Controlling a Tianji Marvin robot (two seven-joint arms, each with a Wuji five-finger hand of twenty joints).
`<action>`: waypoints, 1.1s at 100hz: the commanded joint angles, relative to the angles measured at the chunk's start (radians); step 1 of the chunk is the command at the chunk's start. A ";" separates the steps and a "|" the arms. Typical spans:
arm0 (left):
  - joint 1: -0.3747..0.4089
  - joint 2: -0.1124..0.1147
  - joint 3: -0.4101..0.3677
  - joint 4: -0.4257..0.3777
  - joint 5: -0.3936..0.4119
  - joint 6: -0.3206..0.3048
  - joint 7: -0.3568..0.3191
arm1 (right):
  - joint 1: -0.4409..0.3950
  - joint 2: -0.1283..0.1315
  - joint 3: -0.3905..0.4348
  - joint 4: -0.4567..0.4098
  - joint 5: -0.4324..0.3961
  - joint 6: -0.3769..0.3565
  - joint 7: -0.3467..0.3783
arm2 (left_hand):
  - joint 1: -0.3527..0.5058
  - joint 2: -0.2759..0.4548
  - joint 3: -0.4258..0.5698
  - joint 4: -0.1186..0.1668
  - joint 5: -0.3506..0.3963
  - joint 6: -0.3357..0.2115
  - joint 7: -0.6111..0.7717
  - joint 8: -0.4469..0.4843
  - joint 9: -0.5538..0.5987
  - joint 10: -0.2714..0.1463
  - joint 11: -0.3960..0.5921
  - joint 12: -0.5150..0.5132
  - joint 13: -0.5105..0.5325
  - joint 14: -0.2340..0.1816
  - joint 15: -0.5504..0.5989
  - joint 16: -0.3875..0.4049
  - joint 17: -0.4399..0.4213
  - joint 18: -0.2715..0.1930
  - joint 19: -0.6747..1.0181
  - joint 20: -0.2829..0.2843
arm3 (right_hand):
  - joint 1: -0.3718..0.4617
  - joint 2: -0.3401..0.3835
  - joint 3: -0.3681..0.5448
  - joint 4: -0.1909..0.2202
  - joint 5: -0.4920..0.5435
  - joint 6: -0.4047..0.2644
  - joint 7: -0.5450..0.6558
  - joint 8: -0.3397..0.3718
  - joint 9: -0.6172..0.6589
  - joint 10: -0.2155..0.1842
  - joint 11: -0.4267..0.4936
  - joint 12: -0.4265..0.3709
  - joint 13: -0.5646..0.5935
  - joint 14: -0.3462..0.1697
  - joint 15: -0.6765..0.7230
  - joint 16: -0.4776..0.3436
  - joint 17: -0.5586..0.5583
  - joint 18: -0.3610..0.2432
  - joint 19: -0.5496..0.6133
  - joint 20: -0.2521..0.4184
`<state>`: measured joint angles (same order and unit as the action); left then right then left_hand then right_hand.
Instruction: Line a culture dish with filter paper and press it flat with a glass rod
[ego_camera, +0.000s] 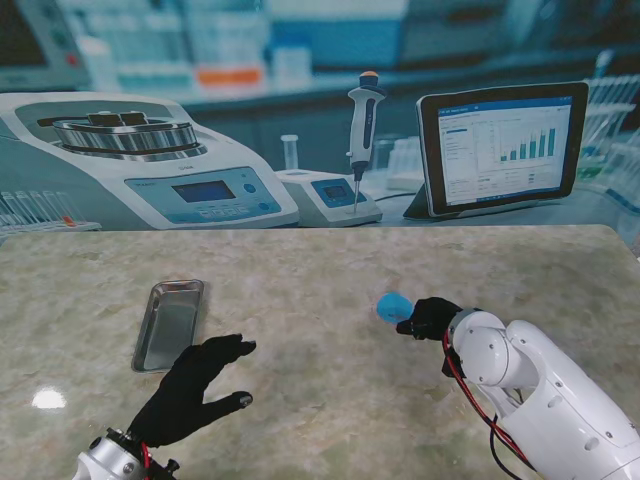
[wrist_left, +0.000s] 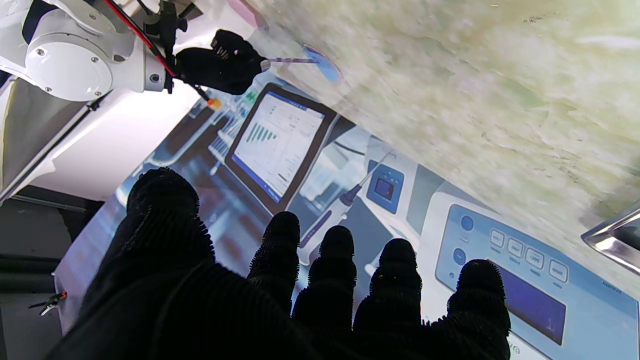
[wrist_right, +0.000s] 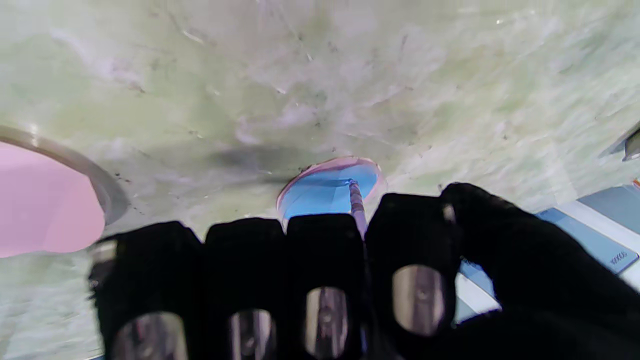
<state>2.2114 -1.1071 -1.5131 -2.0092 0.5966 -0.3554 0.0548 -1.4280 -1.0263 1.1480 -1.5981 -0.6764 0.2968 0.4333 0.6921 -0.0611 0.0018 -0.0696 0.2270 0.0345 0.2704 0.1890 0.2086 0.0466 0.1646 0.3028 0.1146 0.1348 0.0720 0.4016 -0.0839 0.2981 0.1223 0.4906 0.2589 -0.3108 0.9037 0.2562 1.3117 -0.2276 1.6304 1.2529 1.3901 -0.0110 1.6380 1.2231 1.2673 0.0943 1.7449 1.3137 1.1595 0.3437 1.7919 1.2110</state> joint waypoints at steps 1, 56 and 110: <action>0.009 -0.002 0.000 -0.004 -0.001 -0.002 0.000 | 0.001 0.003 -0.007 0.002 -0.009 0.015 0.017 | 0.026 0.026 -0.023 0.029 -0.012 0.004 -0.030 -0.010 -0.037 -0.002 -0.014 -0.021 -0.036 -0.033 -0.017 -0.013 -0.004 -0.038 -0.039 -0.040 | -0.027 -0.002 -0.008 0.025 0.053 0.081 0.121 0.014 0.051 -0.058 0.120 0.018 0.040 -0.113 0.120 0.040 0.048 -0.022 0.302 0.025; 0.011 -0.002 -0.002 -0.004 -0.004 -0.003 -0.001 | -0.005 0.012 0.011 0.002 -0.062 0.054 0.060 | 0.027 0.026 -0.023 0.029 -0.011 0.006 -0.031 -0.011 -0.038 -0.002 -0.014 -0.021 -0.036 -0.034 -0.017 -0.013 -0.004 -0.039 -0.039 -0.040 | -0.023 0.003 -0.018 0.024 0.052 0.074 0.116 0.014 0.051 -0.062 0.119 0.017 0.041 -0.121 0.120 0.040 0.048 -0.029 0.302 0.023; 0.014 -0.003 -0.007 -0.010 -0.002 -0.003 -0.001 | 0.052 -0.005 -0.028 0.050 -0.001 0.032 -0.012 | 0.026 0.025 -0.023 0.029 -0.010 0.007 -0.031 -0.011 -0.038 -0.002 -0.013 -0.021 -0.036 -0.033 -0.017 -0.013 -0.004 -0.039 -0.039 -0.040 | -0.028 0.000 -0.011 0.026 0.052 0.074 0.116 0.015 0.051 -0.060 0.120 0.017 0.041 -0.117 0.120 0.041 0.048 -0.025 0.302 0.026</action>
<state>2.2162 -1.1078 -1.5189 -2.0118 0.5947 -0.3588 0.0560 -1.3839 -1.0238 1.1271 -1.5641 -0.6848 0.3222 0.4165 0.7036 -0.0611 0.0018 -0.0696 0.2270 0.0351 0.2700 0.1890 0.2086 0.0465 0.1646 0.3028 0.1146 0.1347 0.0720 0.4015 -0.0839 0.2975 0.1223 0.4905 0.2589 -0.3108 0.8908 0.2563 1.3117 -0.2408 1.6304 1.2534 1.3901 -0.0146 1.6412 1.2231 1.2673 0.0898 1.7450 1.3138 1.1607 0.3343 1.7919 1.2110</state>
